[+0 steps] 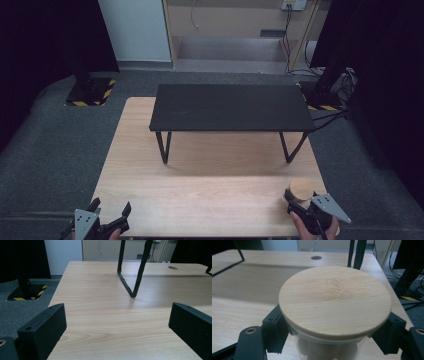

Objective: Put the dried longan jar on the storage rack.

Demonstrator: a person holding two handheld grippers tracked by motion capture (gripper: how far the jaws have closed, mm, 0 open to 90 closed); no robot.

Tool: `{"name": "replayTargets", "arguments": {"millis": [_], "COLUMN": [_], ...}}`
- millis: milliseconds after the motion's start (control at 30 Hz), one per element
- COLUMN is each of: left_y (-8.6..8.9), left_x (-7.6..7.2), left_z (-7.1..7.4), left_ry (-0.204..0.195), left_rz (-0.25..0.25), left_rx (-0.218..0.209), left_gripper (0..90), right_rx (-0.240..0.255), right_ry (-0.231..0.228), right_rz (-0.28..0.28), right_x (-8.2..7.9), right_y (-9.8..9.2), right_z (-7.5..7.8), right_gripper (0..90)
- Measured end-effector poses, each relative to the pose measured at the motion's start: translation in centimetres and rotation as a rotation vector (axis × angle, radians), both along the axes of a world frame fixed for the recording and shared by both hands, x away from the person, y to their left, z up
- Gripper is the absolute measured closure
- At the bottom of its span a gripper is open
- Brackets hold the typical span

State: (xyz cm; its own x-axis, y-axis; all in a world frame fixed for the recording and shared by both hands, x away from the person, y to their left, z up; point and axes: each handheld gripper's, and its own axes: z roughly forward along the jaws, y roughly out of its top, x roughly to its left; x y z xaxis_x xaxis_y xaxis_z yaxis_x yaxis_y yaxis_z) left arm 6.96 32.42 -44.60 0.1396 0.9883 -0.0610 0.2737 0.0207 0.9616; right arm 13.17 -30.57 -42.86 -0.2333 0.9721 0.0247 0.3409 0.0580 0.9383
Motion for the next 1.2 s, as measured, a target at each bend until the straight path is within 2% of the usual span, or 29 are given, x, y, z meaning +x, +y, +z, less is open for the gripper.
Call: {"name": "replayTargets", "arguments": {"millis": [67,100,200,233,267,300,600,1000,1200], "left_y": [-0.1,-0.1,-0.1,-0.2,-0.2,-0.2,-0.4,-0.4,-0.3], "left_x": [0.0,-0.1,-0.1,-0.2,-0.2,-0.2,-0.4,-0.4,-0.3], "left_z": [0.1,0.1,0.3,0.4,0.4,0.5,0.7,1.0,1.1], "left_ry": [-0.002,-0.003,-0.001,-0.002,-0.002,-0.004,-0.011,-0.015,-0.017], "left_rz": [-0.002,-0.002,-0.005,-0.008,-0.008,-0.012,-0.016,-0.028,-0.034], "left_rx": [0.0,-0.001,-0.005,-0.002,-0.002,-0.002,-0.008,-0.012,-0.016], "left_gripper": [0.2,0.3,0.2,0.2,0.3,0.2,0.2,0.2,0.3], "right_rx": [0.006,0.014,0.013,0.014,0.014,0.018,0.035,0.048,0.044], "right_ry": [-0.004,-0.01,-0.023,-0.032,-0.032,-0.039,-0.074,-0.101,-0.1], "right_rz": [0.003,0.01,0.017,0.021,0.021,0.026,0.046,0.076,0.084], "right_x": [-0.1,-0.1,-0.2,-0.1,-0.1,0.0,0.8,2.7,3.5], "right_y": [0.0,-0.1,-0.2,-0.2,-0.2,-0.3,-0.5,0.0,0.2], "right_z": [0.5,1.4,2.2,3.0,3.0,3.7,6.7,9.7,10.9], "right_gripper": [25.7,25.7,25.7,25.7,25.7,25.7,25.7,25.8,25.8]}}
